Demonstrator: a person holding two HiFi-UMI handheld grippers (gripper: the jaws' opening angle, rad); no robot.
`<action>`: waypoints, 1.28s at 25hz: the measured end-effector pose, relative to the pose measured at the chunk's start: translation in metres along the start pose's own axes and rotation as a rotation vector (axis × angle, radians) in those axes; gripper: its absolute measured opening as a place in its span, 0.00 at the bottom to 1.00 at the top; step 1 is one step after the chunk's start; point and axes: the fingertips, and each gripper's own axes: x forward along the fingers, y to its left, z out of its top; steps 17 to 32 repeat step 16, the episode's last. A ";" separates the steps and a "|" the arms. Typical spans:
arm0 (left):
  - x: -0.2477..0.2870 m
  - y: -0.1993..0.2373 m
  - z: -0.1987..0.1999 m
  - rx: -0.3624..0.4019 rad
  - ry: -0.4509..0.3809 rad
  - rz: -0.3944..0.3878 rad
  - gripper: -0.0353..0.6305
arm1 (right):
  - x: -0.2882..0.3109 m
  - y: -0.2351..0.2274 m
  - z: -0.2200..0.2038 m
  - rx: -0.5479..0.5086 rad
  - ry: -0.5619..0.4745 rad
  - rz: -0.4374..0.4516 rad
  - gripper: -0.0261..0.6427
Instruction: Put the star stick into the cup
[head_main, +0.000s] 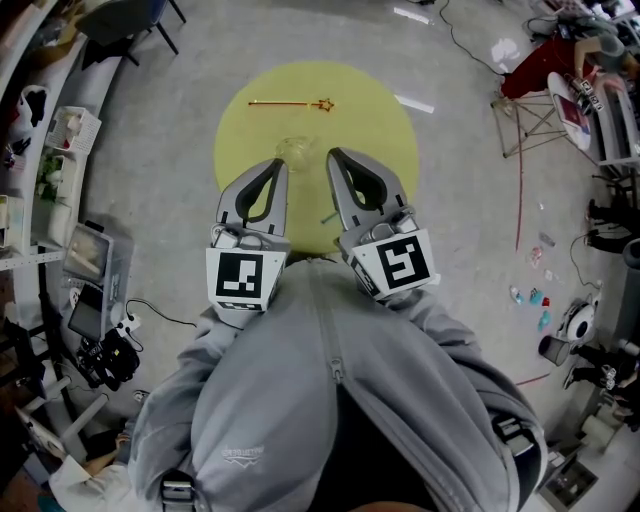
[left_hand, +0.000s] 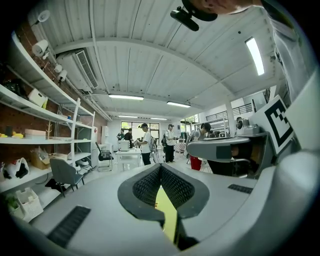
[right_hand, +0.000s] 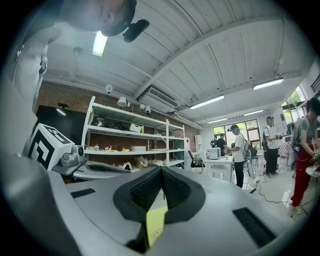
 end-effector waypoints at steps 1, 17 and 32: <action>0.000 -0.001 0.000 0.001 0.000 -0.002 0.08 | 0.000 0.000 -0.001 0.002 0.001 0.000 0.09; 0.007 -0.014 -0.002 0.008 -0.008 -0.029 0.08 | -0.006 -0.007 -0.011 0.012 0.008 0.000 0.09; 0.007 -0.014 -0.002 0.008 -0.008 -0.029 0.08 | -0.006 -0.007 -0.011 0.012 0.008 0.000 0.09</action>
